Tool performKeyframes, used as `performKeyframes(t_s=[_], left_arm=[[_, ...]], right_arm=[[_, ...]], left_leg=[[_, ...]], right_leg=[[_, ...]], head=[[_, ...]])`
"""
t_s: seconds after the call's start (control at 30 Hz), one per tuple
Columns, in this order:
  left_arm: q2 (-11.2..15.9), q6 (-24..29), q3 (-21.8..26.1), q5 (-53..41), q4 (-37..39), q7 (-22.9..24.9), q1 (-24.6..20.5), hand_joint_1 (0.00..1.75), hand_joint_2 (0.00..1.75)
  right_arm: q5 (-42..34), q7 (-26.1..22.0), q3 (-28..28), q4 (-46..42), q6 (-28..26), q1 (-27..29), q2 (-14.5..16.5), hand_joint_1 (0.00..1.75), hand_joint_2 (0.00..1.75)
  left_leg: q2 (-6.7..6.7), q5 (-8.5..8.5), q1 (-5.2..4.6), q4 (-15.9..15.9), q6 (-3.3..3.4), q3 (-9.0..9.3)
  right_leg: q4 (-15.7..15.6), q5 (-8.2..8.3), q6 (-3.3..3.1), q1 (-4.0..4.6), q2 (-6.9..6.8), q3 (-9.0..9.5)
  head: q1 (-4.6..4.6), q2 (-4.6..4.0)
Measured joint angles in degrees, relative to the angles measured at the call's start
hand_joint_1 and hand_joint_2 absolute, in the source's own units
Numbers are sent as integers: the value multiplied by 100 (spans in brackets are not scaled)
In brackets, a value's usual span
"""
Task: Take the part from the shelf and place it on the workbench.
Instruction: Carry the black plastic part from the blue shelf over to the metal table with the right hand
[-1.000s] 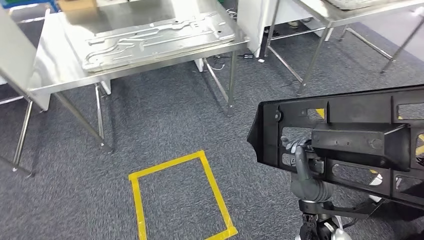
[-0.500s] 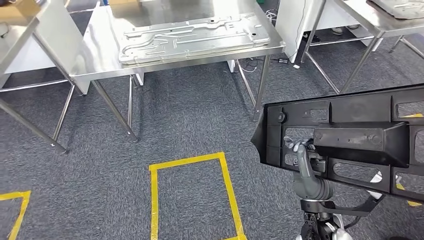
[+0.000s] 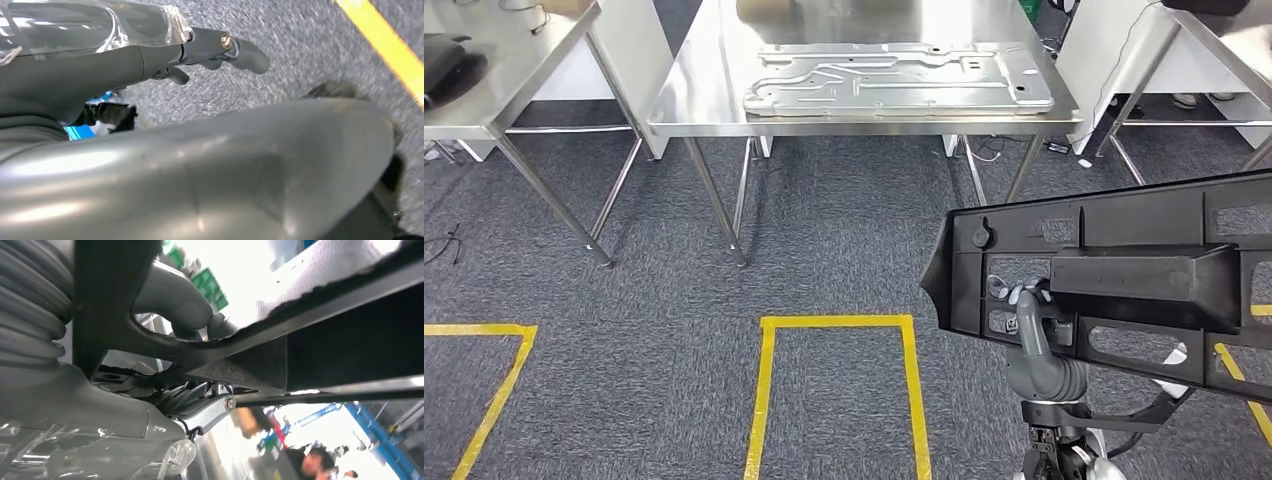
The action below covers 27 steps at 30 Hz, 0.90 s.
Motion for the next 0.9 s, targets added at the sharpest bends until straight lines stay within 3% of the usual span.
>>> performKeyframes(t_s=[0.07, 0.1, 0.13, 0.17, 0.23, 0.27, 0.33, 0.47, 0.53, 0.6, 0.63, 0.67, 0.7, 0.73, 0.8, 0.83, 0.9], left_arm=[[3, 1, 0, 1, 0, 2, -11, 0, 0], [3, -1, 0, 1, 0, 2, -12, 0, 0], [3, -1, 0, 0, 0, 2, -6, 0, 0], [3, -1, 0, 0, 0, 2, 2, 0, 0], [3, -1, 0, -1, 0, 1, 10, 0, 0], [3, -2, 0, -2, 0, 0, 6, 0, 0], [3, -5, 0, -5, 0, -9, -2, 0, 0], [11, -11, -1, -7, 0, -24, 1, 0, 0], [17, -16, -1, -7, 0, -27, -8, 0, 0], [17, -19, -1, -5, 0, -29, -15, 0, 0], [18, -20, -1, -4, 0, -29, -9, 0, 0], [18, -22, -1, -1, 0, -30, 1, 0, 0], [18, -23, -2, 2, 0, -33, 8, 0, 0], [18, -25, -1, 5, 0, -38, 10, 0, 0], [19, -27, -1, 8, 0, -46, 1, 0, 0], [19, -29, 0, 9, 0, -51, -5, 0, 0], [20, -35, 0, 9, 0, -58, -16, 0, 0]], right_arm=[[-87, -50, 0, 1, 31, 27, 1, 175, 175], [-113, -62, -1, 2, 36, 48, 2, 175, 175], [-126, -72, -1, 2, 40, 67, 2, 175, 175], [-133, -80, -1, 3, 42, 79, 2, 175, 175], [-132, -86, -1, 3, 42, 81, 2, 175, 175], [-132, -88, -1, 4, 43, 79, 2, 175, 175], [-131, -91, -1, 5, 44, 77, 3, 175, 175], [-126, -97, -3, 3, 45, 73, 2, 175, 175], [-120, -101, -3, 1, 46, 70, 3, 175, 175], [-117, -103, -3, 1, 46, 71, 4, 175, 175], [-116, -103, -3, 1, 46, 72, 4, 175, 175], [-116, -103, -3, 1, 46, 73, 4, 175, 175], [-115, -103, -3, 1, 46, 73, 4, 175, 175], [-115, -104, -3, 1, 46, 73, 4, 175, 175], [-113, -106, -3, 1, 46, 69, 5, 175, 175], [-111, -109, -3, 0, 46, 66, 6, 175, 175], [-103, -117, -3, -1, 46, 66, 6, 175, 175]], left_leg=[[-84, -26, -5, 0, 45, 20], [-133, -45, -7, 2, 53, 35], [-179, -69, -6, 4, 52, 58], [-220, -97, -2, 7, 41, 94], [-280, -167, 5, 13, 0, 179], [-302, -209, -3, 18, -28, 209], [-326, -276, -17, 20, -87, 229], [-288, -369, 0, 68, -186, 238], [-201, -549, 17, 544, -250, 13], [-148, -815, 42, 1436, -305, -521], [-140, -866, 53, 1783, -319, -777], [-134, -806, 59, 1923, -325, -937], [-126, -622, 62, 1796, -323, -958], [-114, -347, 62, 1433, -317, -856], [-48, 137, 45, 523, -285, -515], [-23, 230, 28, 227, -252, -396], [-25, 154, -3, 49, -165, -309]], right_leg=[[834, -312, 11, 6, 204, -482], [1123, -352, 16, 6, 229, -688], [1196, -268, 19, 4, 235, -797], [1027, -71, 18, 1, 236, -783], [206, 432, 9, -8, 256, -478], [-162, 579, -7, -6, 275, -317], [-497, 633, -61, 9, 307, -168], [-543, 572, -184, 16, 297, -95], [-576, 521, -245, -11, 276, 13], [-586, 433, -265, -15, 257, 118], [-591, 384, -261, -17, 253, 177], [-600, 332, -253, -22, 251, 249], [-615, 281, -241, -30, 251, 333], [-636, 229, -224, -40, 251, 427], [-695, 120, -170, -42, 254, 599], [-737, 69, -132, -36, 258, 669], [-790, 39, -49, -16, 262, 789]], head=[[7, 0], [8, 0], [9, 0], [9, 0], [12, 0], [14, 0], [19, 0], [31, 0], [41, 0], [59, 0], [67, 0], [74, 1], [77, 1], [77, 1], [74, 0], [73, 0], [69, 0]])
